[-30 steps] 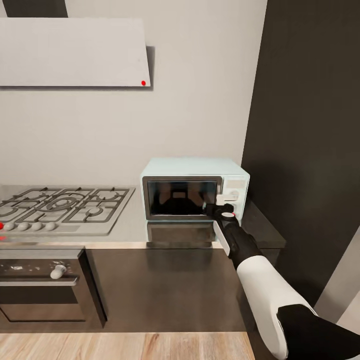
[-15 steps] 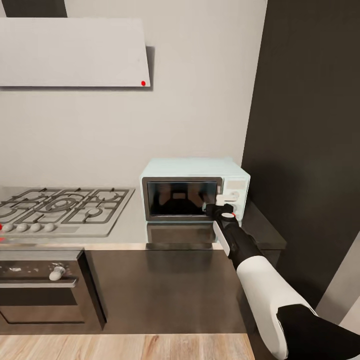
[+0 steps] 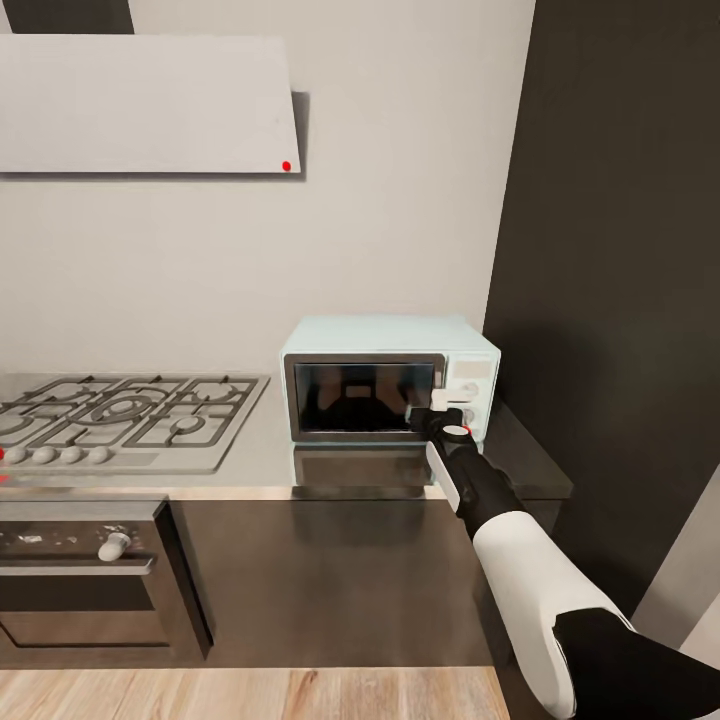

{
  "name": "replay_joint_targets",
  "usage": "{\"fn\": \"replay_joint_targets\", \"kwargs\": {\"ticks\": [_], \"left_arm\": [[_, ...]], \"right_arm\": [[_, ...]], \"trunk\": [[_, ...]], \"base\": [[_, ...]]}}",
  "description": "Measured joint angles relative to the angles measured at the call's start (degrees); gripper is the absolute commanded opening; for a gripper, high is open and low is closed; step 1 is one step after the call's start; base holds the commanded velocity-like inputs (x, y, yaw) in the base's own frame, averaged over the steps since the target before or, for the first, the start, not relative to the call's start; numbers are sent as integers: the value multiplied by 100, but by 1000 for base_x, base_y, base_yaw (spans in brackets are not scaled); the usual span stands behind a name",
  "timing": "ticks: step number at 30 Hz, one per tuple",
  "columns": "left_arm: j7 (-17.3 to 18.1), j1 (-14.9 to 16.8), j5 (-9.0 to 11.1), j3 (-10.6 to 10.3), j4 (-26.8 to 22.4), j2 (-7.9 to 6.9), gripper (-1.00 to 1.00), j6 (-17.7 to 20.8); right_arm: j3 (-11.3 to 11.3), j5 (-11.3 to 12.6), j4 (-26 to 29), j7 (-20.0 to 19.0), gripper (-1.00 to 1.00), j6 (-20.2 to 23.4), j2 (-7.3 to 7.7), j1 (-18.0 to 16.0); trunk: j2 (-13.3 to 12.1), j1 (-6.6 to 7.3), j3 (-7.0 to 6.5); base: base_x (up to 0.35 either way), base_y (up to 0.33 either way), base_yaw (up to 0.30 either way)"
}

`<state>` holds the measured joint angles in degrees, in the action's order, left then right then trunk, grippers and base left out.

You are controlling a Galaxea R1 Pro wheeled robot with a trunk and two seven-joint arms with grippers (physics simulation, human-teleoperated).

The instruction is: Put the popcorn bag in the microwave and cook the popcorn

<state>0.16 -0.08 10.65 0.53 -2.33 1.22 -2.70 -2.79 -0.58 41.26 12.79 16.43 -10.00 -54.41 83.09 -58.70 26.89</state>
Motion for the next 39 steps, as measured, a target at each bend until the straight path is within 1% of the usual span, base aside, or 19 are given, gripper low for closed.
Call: {"fn": "replay_joint_targets", "kwargs": {"ticks": [2, 3, 5, 11, 19, 20, 21, 22, 23, 24, 25, 29, 31, 35, 39], "left_arm": [[-8, -8, 18, 31, -16, -18, 100, -10], [-8, -8, 18, 31, -16, -18, 100, -10], [-8, -8, 18, 31, -15, -18, 100, -10], [-8, -8, 18, 31, -15, -18, 100, -10], [-8, -9, 35, 39, -16, -26, 100, -10], [-8, -9, 35, 38, -16, -26, 100, -11], [-8, -10, 35, 39, -17, -23, 100, -10], [-8, -10, 33, 39, -17, -21, 100, -10], [-8, -11, 31, 40, -18, -19, 100, -10], [-8, -11, 29, 40, -18, -19, 100, -10], [-8, -11, 28, 40, -18, -18, 100, -10], [-8, -10, 28, 40, -17, -19, 100, -10], [-8, -9, 27, 39, -16, -20, 100, -11], [-8, -6, 27, 36, -11, -24, 100, -12], [-8, -6, 27, 36, -12, -26, 100, -12]], "right_arm": [[-92, 7, -15, 59, -100, -19, 0, -3], [-127, -31, -16, 59, -100, -16, 0, -4], [-100, -6, -23, 49, -100, -28, 0, -5], [-26, 222, -24, 39, -100, -28, 41, -2], [-11, 257, -22, 44, -100, -20, 36, -3], [-11, 255, -3, 37, -100, -19, 36, -2], [10, 143, -30, 46, -100, -5, 43, -1], [10, -231, -133, 64, -100, -11, 45, -1], [14, -266, -136, 119, -100, -7, 47, -2], [12, -256, -136, 272, -100, -10, 46, -3], [12, -257, -136, 267, -100, -9, 45, -3], [16, -282, -135, 80, -100, -3, 46, -5], [7, -234, -135, 56, -100, -14, 43, -3], [-21, -56, -140, -33, -100, -46, 32, 1], [-17, -67, -141, -303, -100, -38, 31, 2]], "trunk": [[-4, 2, 1], [-5, 1, 0], [-4, 2, 1], [-5, 11, 1], [-5, 11, 1], [-5, 1, 1], [-9, -1, 0], [-9, -2, 0], [-9, -3, -1], [-9, -3, -1], [-9, -3, -1], [-9, -3, 0], [-9, -3, 0], [-9, -4, 0], [-9, -4, 0]], "base": [[0, 0, 0], [0, 0, 0], [0, 0, 0], [0, 0, 0], [-6, 0, 0], [-105, 0, 0], [-187, 0, 0], [-242, 0, 0], [-272, 0, 0], [-287, 0, 0], [-295, 0, 0], [-301, 0, 0], [-303, 0, 0], [-303, 0, 0], [-245, 0, 0]]}}
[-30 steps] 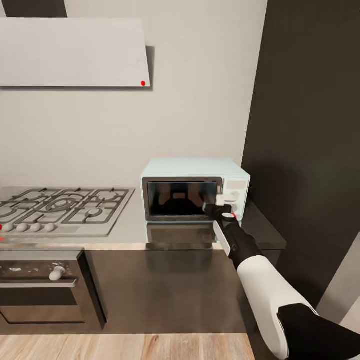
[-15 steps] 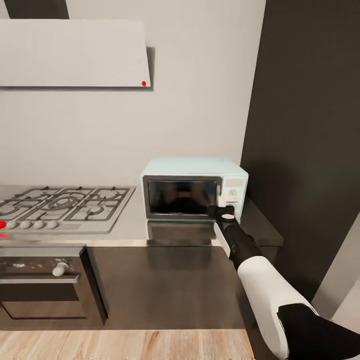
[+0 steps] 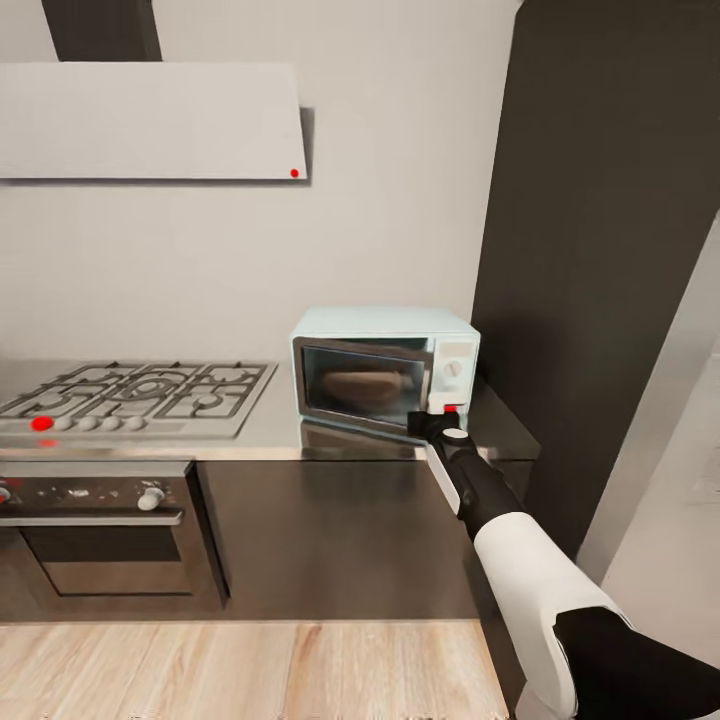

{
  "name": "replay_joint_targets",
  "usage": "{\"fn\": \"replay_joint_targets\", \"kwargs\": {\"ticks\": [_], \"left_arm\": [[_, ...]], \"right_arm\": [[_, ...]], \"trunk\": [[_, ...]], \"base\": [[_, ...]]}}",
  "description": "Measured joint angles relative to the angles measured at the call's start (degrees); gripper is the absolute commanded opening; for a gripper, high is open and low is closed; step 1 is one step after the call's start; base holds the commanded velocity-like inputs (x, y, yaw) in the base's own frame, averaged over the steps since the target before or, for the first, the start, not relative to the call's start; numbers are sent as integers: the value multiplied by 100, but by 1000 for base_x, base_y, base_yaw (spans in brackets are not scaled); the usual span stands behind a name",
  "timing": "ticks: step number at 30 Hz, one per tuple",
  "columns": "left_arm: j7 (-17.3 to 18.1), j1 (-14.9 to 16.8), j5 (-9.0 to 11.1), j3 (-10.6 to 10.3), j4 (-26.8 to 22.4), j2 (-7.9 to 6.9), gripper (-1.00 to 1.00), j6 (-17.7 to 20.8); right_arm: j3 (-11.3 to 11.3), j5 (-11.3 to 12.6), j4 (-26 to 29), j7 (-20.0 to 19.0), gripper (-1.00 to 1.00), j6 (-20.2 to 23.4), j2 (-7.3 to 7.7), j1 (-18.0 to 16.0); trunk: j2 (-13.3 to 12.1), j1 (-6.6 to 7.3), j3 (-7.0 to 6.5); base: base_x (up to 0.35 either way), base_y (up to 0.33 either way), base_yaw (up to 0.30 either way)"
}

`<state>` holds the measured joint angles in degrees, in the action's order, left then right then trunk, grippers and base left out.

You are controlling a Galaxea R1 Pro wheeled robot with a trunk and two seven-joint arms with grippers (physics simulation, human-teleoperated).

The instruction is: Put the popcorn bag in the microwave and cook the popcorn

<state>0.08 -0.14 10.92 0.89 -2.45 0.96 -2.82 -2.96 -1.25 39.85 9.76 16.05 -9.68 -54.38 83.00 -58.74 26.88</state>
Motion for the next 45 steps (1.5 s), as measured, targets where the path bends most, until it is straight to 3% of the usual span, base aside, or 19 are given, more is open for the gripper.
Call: {"fn": "replay_joint_targets", "kwargs": {"ticks": [5, 6, 8, 15, 20, 23, 26, 28, 30, 35, 39, 43, 45], "left_arm": [[0, 0, 0, -1, 0, 1, 100, 0], [0, 0, 0, 0, 0, 0, 100, 0], [0, -2, 0, 1, -3, 1, 100, 1], [0, -2, 0, 2, -3, 0, 100, 0], [0, -2, 0, 2, -3, 0, 100, 1], [0, -2, 0, 2, -3, 0, 100, -1], [0, -2, 0, 1, -3, 0, 100, 1], [0, -2, 0, -1, -4, 0, 100, 0], [0, -3, 0, 0, -4, -1, 100, 0], [0, -3, 0, -4, -4, -1, 100, 1], [0, -2, -1, -5, -4, -1, 100, 1], [0, -2, -1, -4, -3, -1, 100, 1], [0, -2, -1, -5, -3, -1, 100, 1]], "right_arm": [[0, 1, 2, -32, -100, 8, 1, -1], [-1, 1, 1, -39, 100, 9, 2, -2], [16, -62, -3, 326, 100, 14, 8, -2], [17, -76, -3, 319, 100, 68, 17, 0], [14, -281, -7, 289, 100, 80, 18, 0], [13, -339, -11, 46, 100, 153, 32, -6], [12, -674, -10, -513, 100, 183, 60, -11], [8, -978, 39, -920, 100, 196, 183, -20], [-3, -1109, 72, -1319, 100, 204, 364, -25], [15, -1103, 89, -1881, 100, 282, 972, -27], [33, -1091, 80, -2312, 100, 300, 1303, -27], [69, -1082, 51, -2359, 100, 309, 1373, -26], [250, -1057, 51, -2331, 100, 310, 1365, -27]], "trunk": [[0, 3, 0], [0, 3, 0], [0, 3, 1], [1, 3, 1], [1, 3, 1], [1, 3, 1], [1, 3, 1], [1, 3, 1], [0, 3, 1], [1, 3, 1], [1, 3, 1], [1, 3, 1], [1, 3, 1]], "base": [[-16, 0, 0], [0, 0, 0], [0, 0, 0], [0, 0, 0], [0, 0, 0], [0, 0, 0], [0, 0, 0], [0, 0, 0], [0, 0, 0], [0, 0, 0], [0, 0, 0], [0, 0, 0], [0, 0, 0]]}}
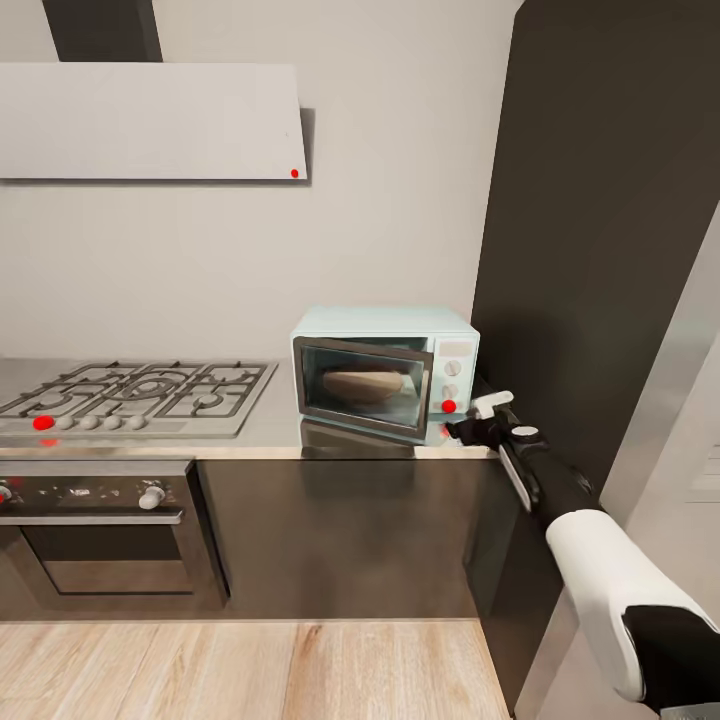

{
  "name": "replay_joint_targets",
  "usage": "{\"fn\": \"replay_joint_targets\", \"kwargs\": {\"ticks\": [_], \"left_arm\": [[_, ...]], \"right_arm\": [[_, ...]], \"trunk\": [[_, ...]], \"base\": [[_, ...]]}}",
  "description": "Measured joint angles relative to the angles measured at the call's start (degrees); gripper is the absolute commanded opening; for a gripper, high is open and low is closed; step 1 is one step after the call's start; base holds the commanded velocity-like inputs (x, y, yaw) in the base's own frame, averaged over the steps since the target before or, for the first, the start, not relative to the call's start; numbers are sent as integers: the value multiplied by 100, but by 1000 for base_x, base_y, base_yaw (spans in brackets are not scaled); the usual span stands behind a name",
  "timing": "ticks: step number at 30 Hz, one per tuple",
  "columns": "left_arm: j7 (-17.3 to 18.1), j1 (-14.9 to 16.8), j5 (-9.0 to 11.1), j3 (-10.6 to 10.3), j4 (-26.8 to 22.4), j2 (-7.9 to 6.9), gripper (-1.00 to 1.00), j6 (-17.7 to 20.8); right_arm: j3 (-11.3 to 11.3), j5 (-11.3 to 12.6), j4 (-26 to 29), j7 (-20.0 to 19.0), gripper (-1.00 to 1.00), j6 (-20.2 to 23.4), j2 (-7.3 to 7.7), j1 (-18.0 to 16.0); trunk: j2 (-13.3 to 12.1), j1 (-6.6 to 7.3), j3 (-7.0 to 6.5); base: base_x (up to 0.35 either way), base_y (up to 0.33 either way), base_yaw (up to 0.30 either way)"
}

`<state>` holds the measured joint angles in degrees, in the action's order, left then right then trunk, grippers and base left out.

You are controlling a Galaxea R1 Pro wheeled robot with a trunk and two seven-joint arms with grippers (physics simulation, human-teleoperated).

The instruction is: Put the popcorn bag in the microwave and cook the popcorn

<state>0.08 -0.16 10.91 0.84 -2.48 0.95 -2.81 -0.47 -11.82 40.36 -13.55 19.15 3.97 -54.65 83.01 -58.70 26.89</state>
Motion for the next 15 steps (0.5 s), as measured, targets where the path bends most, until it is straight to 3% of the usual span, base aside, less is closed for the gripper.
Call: {"fn": "replay_joint_targets", "kwargs": {"ticks": [2, 4, 10, 15], "left_arm": [[0, 0, 0, 5, 0, 1, 100, -6], [0, 0, 0, 5, 0, 6, 100, -8], [0, 0, -8, 1, 0, 21, 100, -9], [0, 0, -9, -7, 0, 18, 100, -9]], "right_arm": [[537, 115, 18, 49, 100, -6, -68, 1], [710, 144, 32, 105, 100, -12, -141, 1], [794, 158, 49, 269, 100, -13, -203, 1], [793, 153, 49, 298, 100, -22, -208, 1]], "trunk": [[0, 0, 0], [0, 0, 0], [0, 0, 0], [1, 2, 0]], "base": [[0, 0, 0], [0, 0, 0], [14, 0, 0], [206, 0, 0]]}}
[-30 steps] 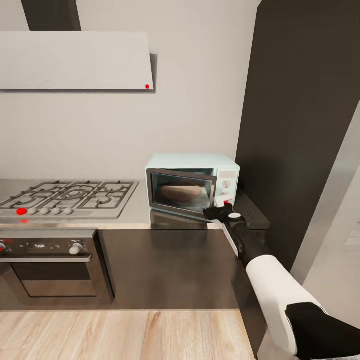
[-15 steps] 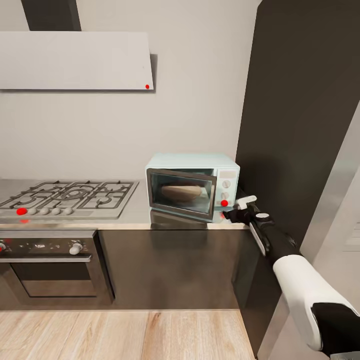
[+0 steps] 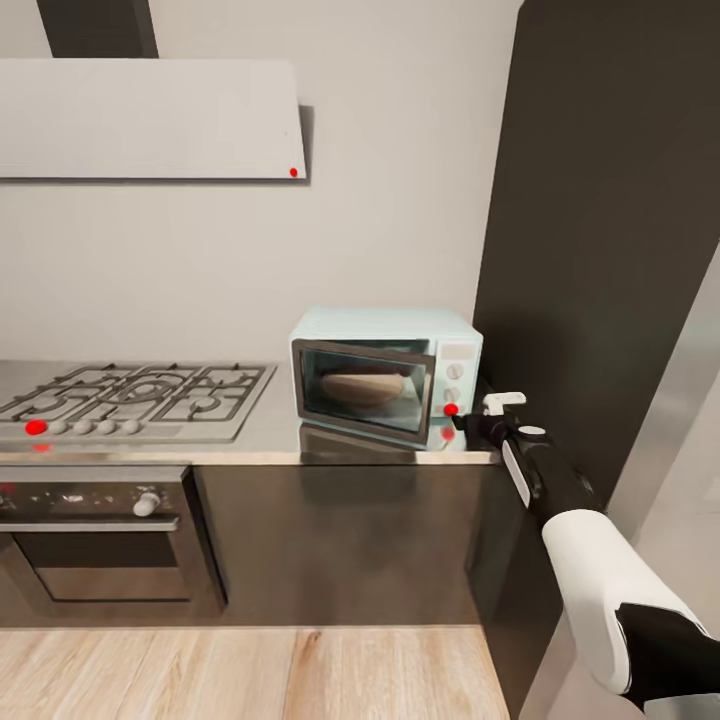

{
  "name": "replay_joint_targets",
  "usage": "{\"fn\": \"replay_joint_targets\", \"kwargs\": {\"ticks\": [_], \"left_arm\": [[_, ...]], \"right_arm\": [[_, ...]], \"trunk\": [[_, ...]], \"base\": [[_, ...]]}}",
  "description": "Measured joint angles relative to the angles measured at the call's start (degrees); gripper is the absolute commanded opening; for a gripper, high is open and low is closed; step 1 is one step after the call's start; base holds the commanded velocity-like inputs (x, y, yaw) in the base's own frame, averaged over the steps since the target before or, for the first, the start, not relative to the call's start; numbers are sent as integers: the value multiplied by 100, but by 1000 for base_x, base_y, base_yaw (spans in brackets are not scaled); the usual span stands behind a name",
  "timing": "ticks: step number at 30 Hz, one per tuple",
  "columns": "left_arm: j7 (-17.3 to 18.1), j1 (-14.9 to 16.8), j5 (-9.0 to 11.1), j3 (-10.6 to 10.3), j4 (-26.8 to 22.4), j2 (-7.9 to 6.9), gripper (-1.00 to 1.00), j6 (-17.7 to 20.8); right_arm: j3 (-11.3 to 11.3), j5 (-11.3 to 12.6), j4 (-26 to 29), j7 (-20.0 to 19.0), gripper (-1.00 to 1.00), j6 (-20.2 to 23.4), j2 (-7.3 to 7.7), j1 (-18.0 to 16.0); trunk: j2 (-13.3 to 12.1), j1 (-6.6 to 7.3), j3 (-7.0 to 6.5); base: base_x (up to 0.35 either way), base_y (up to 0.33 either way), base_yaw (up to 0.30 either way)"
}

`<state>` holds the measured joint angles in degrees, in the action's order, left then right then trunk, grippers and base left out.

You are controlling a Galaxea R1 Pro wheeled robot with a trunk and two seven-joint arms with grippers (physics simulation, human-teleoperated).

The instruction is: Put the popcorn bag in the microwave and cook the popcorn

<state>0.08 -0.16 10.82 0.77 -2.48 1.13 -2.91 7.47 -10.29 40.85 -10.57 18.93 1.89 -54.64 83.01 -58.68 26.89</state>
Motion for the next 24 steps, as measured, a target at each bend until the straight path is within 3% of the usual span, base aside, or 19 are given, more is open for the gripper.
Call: {"fn": "replay_joint_targets", "kwargs": {"ticks": [10, 20, 24], "left_arm": [[0, 0, 0, 6, 0, 0, 100, 0], [0, 0, 1, 6, 0, 0, 100, 0], [0, -2, 0, 8, -3, 0, 100, 1]], "right_arm": [[-29, -43, 0, -6, 100, 6, -175, 0], [-56, -8, -2, -94, 100, -11, -272, 0], [-35, -85, -9, -456, 100, -56, -231, -1]], "trunk": [[0, -1, 0], [-1, -2, 0], [0, -2, 0]], "base": [[136, 0, 0], [18, 0, 0], [0, 0, 0]]}}
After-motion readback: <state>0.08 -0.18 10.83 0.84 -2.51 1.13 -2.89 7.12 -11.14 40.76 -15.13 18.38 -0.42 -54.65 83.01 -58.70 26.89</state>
